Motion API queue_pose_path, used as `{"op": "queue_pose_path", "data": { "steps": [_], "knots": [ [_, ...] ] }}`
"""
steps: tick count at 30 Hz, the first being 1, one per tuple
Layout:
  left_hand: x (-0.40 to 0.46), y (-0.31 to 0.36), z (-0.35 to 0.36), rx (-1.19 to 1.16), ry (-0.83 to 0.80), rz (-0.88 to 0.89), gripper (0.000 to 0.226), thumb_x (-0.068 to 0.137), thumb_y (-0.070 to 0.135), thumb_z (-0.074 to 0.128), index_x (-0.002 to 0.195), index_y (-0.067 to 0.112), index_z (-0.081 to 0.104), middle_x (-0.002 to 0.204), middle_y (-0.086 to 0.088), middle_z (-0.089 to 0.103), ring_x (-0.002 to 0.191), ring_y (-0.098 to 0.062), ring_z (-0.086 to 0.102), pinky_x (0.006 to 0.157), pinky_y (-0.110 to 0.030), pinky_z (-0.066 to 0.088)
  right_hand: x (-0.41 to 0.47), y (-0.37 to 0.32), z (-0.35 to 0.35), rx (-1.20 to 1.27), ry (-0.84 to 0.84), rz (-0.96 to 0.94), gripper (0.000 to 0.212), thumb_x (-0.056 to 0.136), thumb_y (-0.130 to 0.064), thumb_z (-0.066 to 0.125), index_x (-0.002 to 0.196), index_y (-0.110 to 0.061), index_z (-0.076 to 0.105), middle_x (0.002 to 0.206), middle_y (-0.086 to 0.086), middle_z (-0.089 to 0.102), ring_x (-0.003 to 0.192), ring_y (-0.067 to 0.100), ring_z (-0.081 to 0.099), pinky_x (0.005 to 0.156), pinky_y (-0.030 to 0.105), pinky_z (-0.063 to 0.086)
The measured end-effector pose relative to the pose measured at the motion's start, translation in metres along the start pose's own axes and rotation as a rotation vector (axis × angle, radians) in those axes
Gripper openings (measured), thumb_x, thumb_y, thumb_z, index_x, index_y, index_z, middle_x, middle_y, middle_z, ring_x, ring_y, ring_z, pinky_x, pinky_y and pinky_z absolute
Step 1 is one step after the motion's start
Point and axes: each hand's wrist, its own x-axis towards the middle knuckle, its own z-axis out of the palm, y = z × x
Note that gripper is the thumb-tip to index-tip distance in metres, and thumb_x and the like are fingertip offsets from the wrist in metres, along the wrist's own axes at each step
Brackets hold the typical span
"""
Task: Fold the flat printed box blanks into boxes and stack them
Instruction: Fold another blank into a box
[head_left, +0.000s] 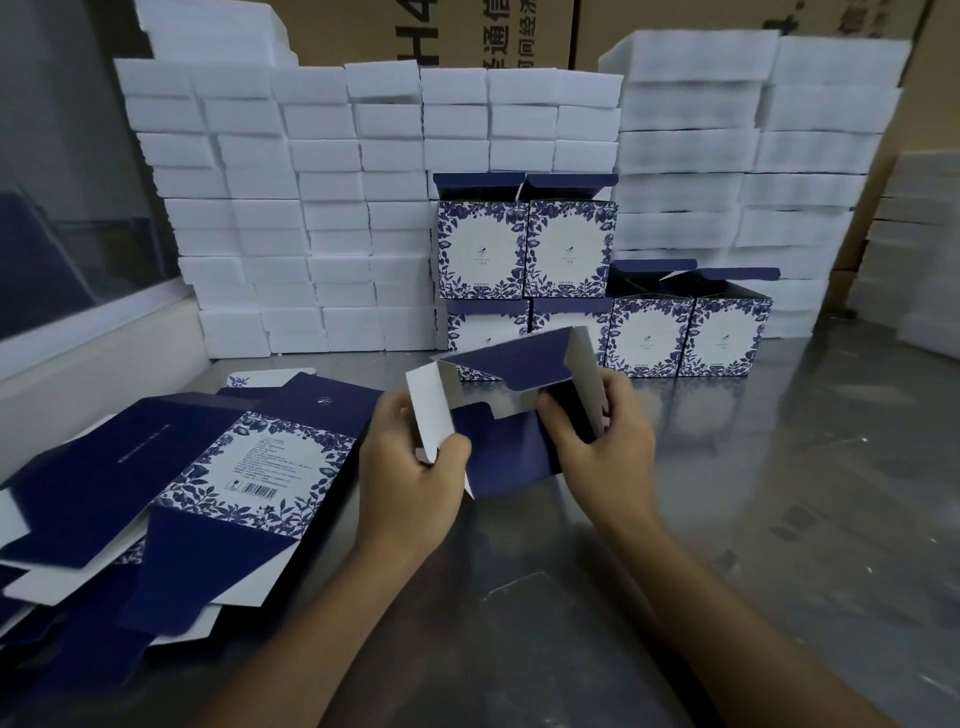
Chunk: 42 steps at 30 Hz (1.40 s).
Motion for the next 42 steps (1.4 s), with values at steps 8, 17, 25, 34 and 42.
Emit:
{"op": "queue_pose_path", "data": {
  "steps": [8, 17, 25, 34, 42],
  "knots": [
    [0.000, 0.003, -0.007, -0.112, -0.131, 0.086, 0.066, 0.069, 0.040, 0.059, 0.132, 0.046, 0.043, 0.118, 0.012, 0.062, 0.106, -0.012, 0.060, 0.091, -0.034, 0.050, -0.004, -0.010, 0.002, 0.022, -0.096, -0.047, 0.042, 0.100, -0.044, 0.047, 0.141, -0.036, 0.051, 0.128, -0.017, 0.063, 0.121, 0.005, 0.056, 0.101, 0.038, 0.049],
    [0.005, 0.008, -0.004, -0.189, -0.027, -0.046, 0.035, 0.076, 0.063, 0.055, 0.099, 0.036, 0.060, 0.116, -0.001, 0.060, 0.114, -0.017, 0.056, 0.101, -0.049, 0.044, -0.008, -0.017, 0.003, 0.103, -0.265, -0.084, 0.074, 0.094, -0.063, 0.036, 0.153, -0.019, 0.039, 0.152, -0.005, 0.048, 0.140, 0.011, 0.044, 0.115, 0.047, 0.037],
    [0.011, -0.003, -0.002, -0.256, 0.065, -0.119, 0.032, 0.079, 0.068, 0.048, 0.071, 0.037, 0.049, 0.087, -0.001, 0.052, 0.081, -0.011, 0.048, 0.076, -0.029, 0.041, -0.009, -0.023, 0.005, 0.211, -0.331, 0.007, 0.059, 0.094, -0.046, 0.048, 0.148, -0.022, 0.045, 0.152, -0.009, 0.048, 0.140, 0.002, 0.041, 0.119, 0.036, 0.032],
    [0.007, -0.006, 0.001, -0.130, 0.024, -0.038, 0.026, 0.086, 0.054, 0.051, 0.074, 0.032, 0.047, 0.088, 0.006, 0.047, 0.076, 0.002, 0.046, 0.070, -0.010, 0.036, -0.006, -0.018, 0.006, 0.009, -0.058, -0.022, 0.027, 0.088, -0.027, 0.076, 0.111, -0.017, 0.068, 0.107, -0.009, 0.071, 0.102, 0.001, 0.064, 0.083, 0.006, 0.042],
    [0.007, -0.005, 0.002, -0.103, 0.024, 0.013, 0.027, 0.086, 0.053, 0.052, 0.072, 0.030, 0.048, 0.090, 0.009, 0.048, 0.078, 0.007, 0.049, 0.072, -0.005, 0.036, -0.001, -0.022, 0.001, -0.139, 0.085, -0.260, 0.013, 0.094, -0.015, 0.067, 0.090, -0.004, 0.074, 0.088, 0.004, 0.070, 0.080, 0.011, 0.061, 0.074, 0.020, 0.047]
  ]
}}
